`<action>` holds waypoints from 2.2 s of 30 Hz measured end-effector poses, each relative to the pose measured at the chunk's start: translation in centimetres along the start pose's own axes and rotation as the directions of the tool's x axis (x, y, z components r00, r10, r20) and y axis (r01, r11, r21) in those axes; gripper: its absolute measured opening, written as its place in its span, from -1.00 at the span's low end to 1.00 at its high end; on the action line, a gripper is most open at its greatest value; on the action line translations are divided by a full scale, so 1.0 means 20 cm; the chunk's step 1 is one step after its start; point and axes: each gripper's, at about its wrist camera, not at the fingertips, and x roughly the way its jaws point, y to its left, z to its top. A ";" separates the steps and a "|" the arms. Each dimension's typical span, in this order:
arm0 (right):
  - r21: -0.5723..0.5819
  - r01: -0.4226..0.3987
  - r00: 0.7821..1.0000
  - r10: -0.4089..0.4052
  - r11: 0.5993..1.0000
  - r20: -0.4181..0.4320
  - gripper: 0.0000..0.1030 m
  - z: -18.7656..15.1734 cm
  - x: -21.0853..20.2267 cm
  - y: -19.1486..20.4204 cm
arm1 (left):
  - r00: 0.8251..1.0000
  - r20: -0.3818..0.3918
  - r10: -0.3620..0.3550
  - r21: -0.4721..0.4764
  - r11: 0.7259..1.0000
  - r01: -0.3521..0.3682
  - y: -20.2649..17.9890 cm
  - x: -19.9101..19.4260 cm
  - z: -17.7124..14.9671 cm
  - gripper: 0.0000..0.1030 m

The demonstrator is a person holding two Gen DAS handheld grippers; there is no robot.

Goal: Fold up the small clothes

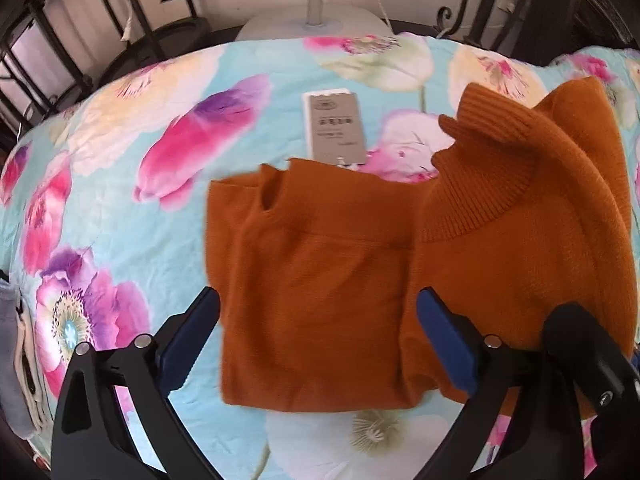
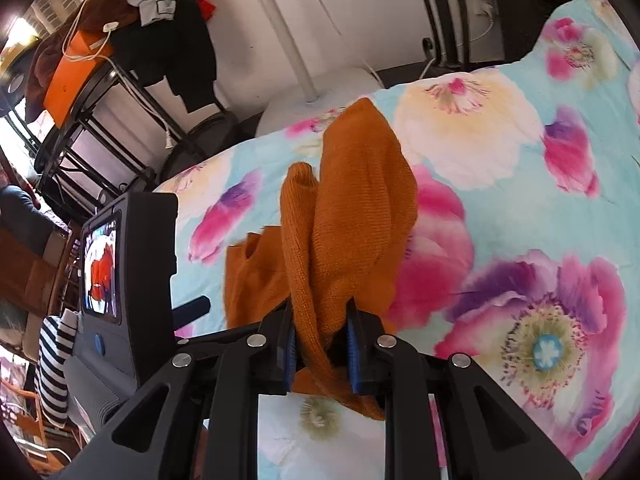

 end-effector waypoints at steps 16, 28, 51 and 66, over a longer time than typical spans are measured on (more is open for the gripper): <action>-0.073 -0.049 0.995 0.042 0.996 -0.087 -0.60 -0.05 0.26 0.37 | 0.999 -0.003 0.035 -0.075 0.997 -0.035 0.39 0.08 -0.06 0.57; -0.082 -0.112 0.978 0.096 0.990 -0.184 -0.41 -0.15 0.41 0.44 | 0.994 -0.067 0.086 -0.152 0.984 -0.095 0.65 0.28 -0.09 0.57; -0.056 -0.272 0.938 0.251 0.961 -0.241 0.11 -0.20 0.46 0.34 | 0.999 0.046 -0.016 -0.288 0.957 0.028 0.70 0.29 0.16 0.57; -0.061 -0.238 0.947 0.217 0.969 -0.237 0.25 -0.19 0.34 0.28 | 0.985 0.173 0.009 -0.302 0.952 0.044 0.76 -0.07 0.24 0.65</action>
